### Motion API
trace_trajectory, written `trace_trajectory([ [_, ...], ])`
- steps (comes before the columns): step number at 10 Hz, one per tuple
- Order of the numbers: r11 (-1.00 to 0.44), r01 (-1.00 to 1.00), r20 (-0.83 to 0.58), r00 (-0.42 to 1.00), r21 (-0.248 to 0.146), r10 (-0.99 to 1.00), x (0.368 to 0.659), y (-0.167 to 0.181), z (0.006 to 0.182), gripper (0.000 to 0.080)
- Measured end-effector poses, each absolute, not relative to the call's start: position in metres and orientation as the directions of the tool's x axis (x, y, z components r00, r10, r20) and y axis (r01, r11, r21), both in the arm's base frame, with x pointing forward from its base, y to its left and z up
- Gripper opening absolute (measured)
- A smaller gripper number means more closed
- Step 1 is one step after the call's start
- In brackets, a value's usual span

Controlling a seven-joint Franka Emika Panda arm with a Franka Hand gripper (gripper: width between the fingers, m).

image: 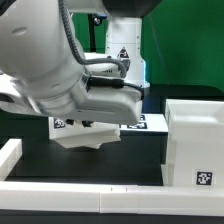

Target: Assemble drawer

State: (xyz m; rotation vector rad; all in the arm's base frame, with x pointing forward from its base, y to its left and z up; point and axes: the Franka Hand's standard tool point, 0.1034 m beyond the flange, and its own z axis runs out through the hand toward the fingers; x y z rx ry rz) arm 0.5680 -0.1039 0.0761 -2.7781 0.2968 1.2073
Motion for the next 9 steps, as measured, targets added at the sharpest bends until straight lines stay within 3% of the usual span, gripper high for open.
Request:
trace_trajectory([
  [2, -0.980, -0.193, -0.709, 0.699, -0.057, -0.096, 0.5709, -0.1121, 0.0702, 0.0163],
  [4, -0.980, -0.192, -0.709, 0.699, -0.058, -0.095, 0.5708, -0.1117, 0.0700, 0.0163],
  [6, -0.980, -0.192, -0.709, 0.699, -0.059, -0.094, 0.5708, -0.1114, 0.0699, 0.0469],
  [7, -0.980, -0.191, -0.709, 0.699, -0.059, -0.094, 0.5708, -0.1113, 0.0699, 0.0469],
  [8, -0.980, -0.191, -0.709, 0.698, -0.059, -0.094, 0.5708, -0.1113, 0.0698, 0.0607],
  [9, -0.980, -0.191, -0.709, 0.698, -0.059, -0.094, 0.5708, -0.1112, 0.0698, 0.0636],
])
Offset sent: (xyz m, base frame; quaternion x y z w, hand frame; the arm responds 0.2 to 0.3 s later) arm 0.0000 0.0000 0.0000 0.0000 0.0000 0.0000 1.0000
